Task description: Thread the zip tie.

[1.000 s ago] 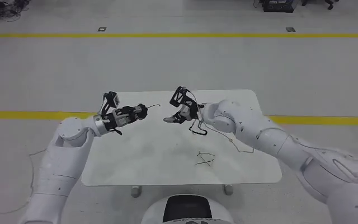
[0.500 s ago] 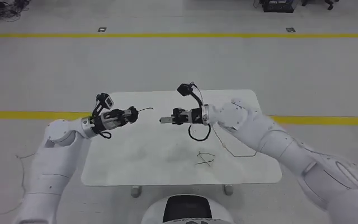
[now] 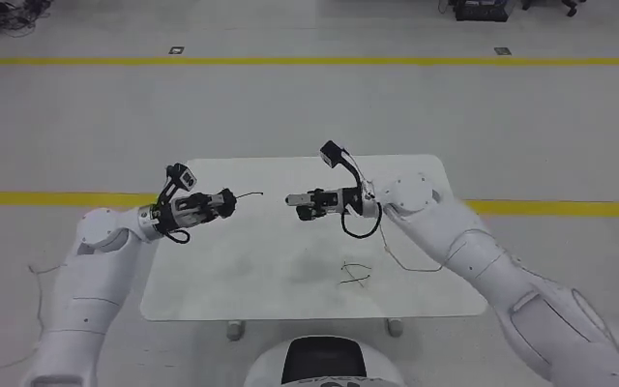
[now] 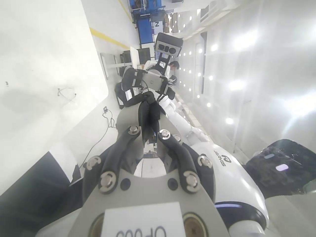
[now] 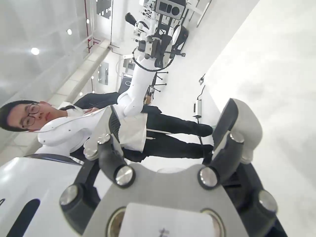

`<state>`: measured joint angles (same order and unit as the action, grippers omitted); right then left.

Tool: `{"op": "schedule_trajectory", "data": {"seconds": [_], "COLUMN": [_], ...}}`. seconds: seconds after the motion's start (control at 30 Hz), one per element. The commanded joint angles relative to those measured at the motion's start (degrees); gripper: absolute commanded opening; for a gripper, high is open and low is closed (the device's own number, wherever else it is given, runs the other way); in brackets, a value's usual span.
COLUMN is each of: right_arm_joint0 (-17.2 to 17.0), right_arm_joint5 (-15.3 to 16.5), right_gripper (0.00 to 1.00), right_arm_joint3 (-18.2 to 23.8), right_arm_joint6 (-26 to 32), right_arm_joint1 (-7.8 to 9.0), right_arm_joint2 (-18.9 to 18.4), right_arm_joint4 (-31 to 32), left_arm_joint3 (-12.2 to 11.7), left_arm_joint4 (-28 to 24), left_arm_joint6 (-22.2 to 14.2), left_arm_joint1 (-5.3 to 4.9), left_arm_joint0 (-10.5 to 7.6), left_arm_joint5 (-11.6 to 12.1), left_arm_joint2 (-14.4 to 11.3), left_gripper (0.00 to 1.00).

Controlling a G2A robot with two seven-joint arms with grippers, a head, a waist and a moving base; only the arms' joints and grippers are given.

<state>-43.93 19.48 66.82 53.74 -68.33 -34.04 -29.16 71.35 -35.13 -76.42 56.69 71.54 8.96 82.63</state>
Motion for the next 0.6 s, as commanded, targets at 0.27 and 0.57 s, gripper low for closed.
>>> {"op": "schedule_trajectory", "data": {"seconds": [0.27, 0.57], "right_arm_joint0": [-5.30, -4.70], "right_arm_joint5": [-4.88, -5.61], "right_gripper": [1.00, 1.00], "right_arm_joint3": [-5.62, -8.69], "right_arm_joint6": [6.07, 6.49], "right_arm_joint1": [-2.01, -3.58], "right_arm_joint2": [-1.47, -0.96], "right_arm_joint4": [-19.81, -21.62], "left_arm_joint3": [1.75, 2.58], "left_arm_joint4": [-6.82, -7.58], "left_arm_joint6": [-3.22, -3.22], "left_arm_joint1": [-0.12, -0.90], "left_arm_joint0": [1.96, 2.20], "left_arm_joint5": [2.56, 4.69], "left_arm_joint2": [-2.57, -4.18], "left_gripper": [0.00, 0.00]}}
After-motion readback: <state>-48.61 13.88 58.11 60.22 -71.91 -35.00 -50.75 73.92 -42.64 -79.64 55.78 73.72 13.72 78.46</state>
